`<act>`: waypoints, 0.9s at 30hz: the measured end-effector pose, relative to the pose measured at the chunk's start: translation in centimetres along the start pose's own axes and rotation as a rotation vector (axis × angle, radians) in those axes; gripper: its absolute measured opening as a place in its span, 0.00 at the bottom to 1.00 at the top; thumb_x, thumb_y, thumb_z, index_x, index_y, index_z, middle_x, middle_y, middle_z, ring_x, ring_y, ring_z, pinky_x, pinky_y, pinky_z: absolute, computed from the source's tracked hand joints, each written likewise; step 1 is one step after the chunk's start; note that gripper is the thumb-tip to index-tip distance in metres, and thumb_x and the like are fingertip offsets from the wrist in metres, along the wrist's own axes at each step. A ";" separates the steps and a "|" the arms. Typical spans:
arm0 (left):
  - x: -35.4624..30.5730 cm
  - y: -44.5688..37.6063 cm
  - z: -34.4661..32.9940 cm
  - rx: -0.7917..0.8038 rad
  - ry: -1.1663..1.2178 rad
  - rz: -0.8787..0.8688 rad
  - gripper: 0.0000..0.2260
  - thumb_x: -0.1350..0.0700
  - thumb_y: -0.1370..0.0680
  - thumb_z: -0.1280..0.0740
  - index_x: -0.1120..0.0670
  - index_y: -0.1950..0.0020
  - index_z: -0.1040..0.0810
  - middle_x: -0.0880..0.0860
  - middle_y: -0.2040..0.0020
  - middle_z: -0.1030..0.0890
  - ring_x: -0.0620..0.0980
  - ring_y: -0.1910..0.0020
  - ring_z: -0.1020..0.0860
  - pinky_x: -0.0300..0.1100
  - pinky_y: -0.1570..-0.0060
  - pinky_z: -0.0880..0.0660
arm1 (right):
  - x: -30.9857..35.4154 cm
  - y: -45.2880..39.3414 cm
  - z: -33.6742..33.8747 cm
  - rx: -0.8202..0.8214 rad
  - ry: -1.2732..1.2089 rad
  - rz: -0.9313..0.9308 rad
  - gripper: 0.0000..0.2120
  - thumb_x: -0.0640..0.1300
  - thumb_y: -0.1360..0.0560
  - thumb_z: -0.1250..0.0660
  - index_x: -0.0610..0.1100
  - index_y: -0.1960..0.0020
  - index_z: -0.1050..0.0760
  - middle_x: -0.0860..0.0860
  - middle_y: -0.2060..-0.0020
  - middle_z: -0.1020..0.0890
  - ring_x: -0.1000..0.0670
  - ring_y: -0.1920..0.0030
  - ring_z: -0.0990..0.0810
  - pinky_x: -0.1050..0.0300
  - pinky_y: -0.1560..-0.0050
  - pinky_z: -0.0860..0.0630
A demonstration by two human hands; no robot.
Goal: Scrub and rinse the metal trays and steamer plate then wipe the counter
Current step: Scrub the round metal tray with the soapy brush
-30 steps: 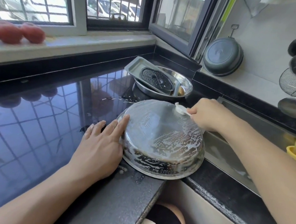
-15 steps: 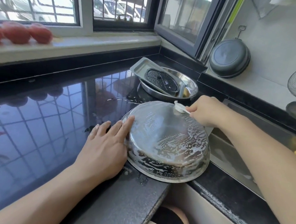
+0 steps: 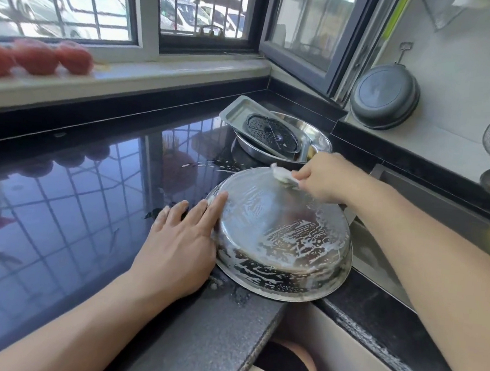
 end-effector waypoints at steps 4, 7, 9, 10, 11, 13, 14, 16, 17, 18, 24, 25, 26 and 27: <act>0.0 0.2 0.2 0.009 0.000 -0.016 0.34 0.50 0.23 0.58 0.41 0.17 0.65 0.42 0.17 0.45 0.59 0.19 0.44 0.54 0.21 0.46 | 0.4 0.0 -1.0 0.026 0.037 0.049 0.16 0.43 0.20 0.37 0.55 0.36 0.18 0.48 0.46 0.16 0.45 0.52 0.17 0.47 0.47 0.19; 0.0 0.1 0.3 -0.002 -0.011 -0.022 0.34 0.50 0.22 0.58 0.42 0.16 0.65 0.42 0.17 0.43 0.59 0.20 0.43 0.54 0.22 0.46 | 0.6 -0.1 -0.6 0.047 0.029 0.079 0.16 0.44 0.22 0.35 0.58 0.37 0.18 0.50 0.43 0.16 0.44 0.47 0.17 0.46 0.42 0.20; 0.0 0.2 0.2 0.000 -0.017 -0.013 0.33 0.52 0.21 0.58 0.44 0.17 0.67 0.43 0.17 0.44 0.58 0.19 0.44 0.53 0.21 0.46 | 0.1 0.1 -0.2 -0.021 0.100 0.018 0.17 0.43 0.22 0.37 0.58 0.39 0.18 0.48 0.43 0.16 0.43 0.50 0.18 0.49 0.46 0.19; -0.1 0.2 0.2 0.001 -0.008 -0.002 0.32 0.53 0.20 0.58 0.45 0.17 0.67 0.43 0.16 0.45 0.58 0.19 0.45 0.53 0.20 0.47 | 0.3 0.6 -0.4 -0.004 0.084 0.035 0.17 0.43 0.21 0.37 0.58 0.38 0.18 0.48 0.45 0.16 0.45 0.53 0.19 0.52 0.50 0.20; -0.1 0.1 0.2 0.003 0.007 0.014 0.32 0.54 0.18 0.56 0.46 0.17 0.68 0.44 0.16 0.45 0.57 0.18 0.46 0.53 0.20 0.48 | 1.0 1.3 -0.9 0.042 0.055 0.099 0.16 0.44 0.20 0.37 0.59 0.37 0.19 0.50 0.50 0.16 0.48 0.58 0.20 0.54 0.56 0.22; -0.1 0.0 0.3 0.008 0.026 0.038 0.32 0.55 0.17 0.54 0.50 0.16 0.66 0.45 0.16 0.45 0.56 0.17 0.48 0.53 0.19 0.50 | 2.5 3.0 -2.1 0.132 -0.018 0.209 0.16 0.47 0.18 0.36 0.58 0.33 0.22 0.54 0.58 0.18 0.50 0.68 0.26 0.56 0.64 0.27; -0.2 -0.1 0.3 0.012 0.027 0.043 0.31 0.55 0.17 0.54 0.51 0.16 0.65 0.45 0.16 0.46 0.56 0.17 0.49 0.52 0.19 0.51 | 2.5 3.1 -2.1 0.107 -0.005 0.214 0.16 0.48 0.18 0.36 0.58 0.33 0.22 0.54 0.57 0.19 0.50 0.69 0.27 0.56 0.65 0.28; -0.1 0.0 0.3 0.031 0.025 0.051 0.31 0.55 0.17 0.55 0.52 0.16 0.64 0.46 0.15 0.47 0.56 0.17 0.49 0.52 0.19 0.51 | 1.3 2.5 -1.3 -0.015 0.106 0.124 0.16 0.49 0.18 0.39 0.58 0.32 0.22 0.48 0.51 0.20 0.46 0.63 0.24 0.54 0.60 0.26; -0.1 0.0 0.2 0.035 0.021 0.050 0.31 0.54 0.17 0.56 0.52 0.16 0.63 0.46 0.15 0.47 0.56 0.17 0.49 0.52 0.19 0.51 | 0.5 2.4 -0.8 -0.061 0.167 0.060 0.16 0.50 0.18 0.40 0.57 0.32 0.22 0.46 0.49 0.20 0.44 0.59 0.23 0.52 0.56 0.25; -0.1 0.1 0.3 0.037 0.014 0.046 0.31 0.54 0.18 0.57 0.52 0.15 0.63 0.46 0.15 0.48 0.56 0.17 0.49 0.52 0.19 0.51 | 0.3 2.7 -0.7 -0.064 0.174 0.041 0.16 0.50 0.17 0.41 0.56 0.32 0.23 0.45 0.48 0.21 0.43 0.58 0.22 0.50 0.54 0.24; -0.3 0.1 0.6 0.035 0.018 0.047 0.33 0.52 0.21 0.59 0.51 0.15 0.62 0.46 0.15 0.47 0.56 0.17 0.49 0.52 0.19 0.51 | 3.1 5.5 -1.7 0.110 0.173 0.300 0.17 0.52 0.16 0.41 0.62 0.30 0.26 0.54 0.59 0.25 0.56 0.65 0.28 0.55 0.57 0.29; -0.3 0.2 0.6 0.037 0.025 0.049 0.32 0.53 0.19 0.57 0.51 0.15 0.63 0.46 0.15 0.47 0.55 0.17 0.49 0.52 0.19 0.51 | 1.8 4.5 -0.7 0.047 0.236 0.207 0.17 0.51 0.16 0.42 0.61 0.30 0.25 0.52 0.57 0.24 0.52 0.62 0.24 0.54 0.57 0.27; -0.3 0.2 0.7 0.037 0.029 0.050 0.31 0.54 0.18 0.55 0.51 0.15 0.63 0.46 0.15 0.48 0.55 0.17 0.49 0.52 0.19 0.51 | 0.5 3.9 0.1 0.010 0.276 0.097 0.17 0.50 0.16 0.43 0.58 0.30 0.25 0.48 0.53 0.22 0.47 0.58 0.22 0.51 0.54 0.24; -0.2 0.3 0.7 0.038 0.026 0.050 0.31 0.55 0.17 0.54 0.51 0.15 0.63 0.46 0.15 0.48 0.55 0.17 0.49 0.52 0.19 0.51 | -0.4 3.6 0.4 0.000 0.299 0.038 0.17 0.48 0.16 0.44 0.55 0.30 0.26 0.45 0.49 0.21 0.43 0.54 0.21 0.49 0.50 0.22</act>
Point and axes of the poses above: each hand's wrist, its own y-axis away from the middle knuckle, its own z-axis out of the back of the hand, x = y × z, the point moved 2 cm from there along -y, towards the middle knuckle
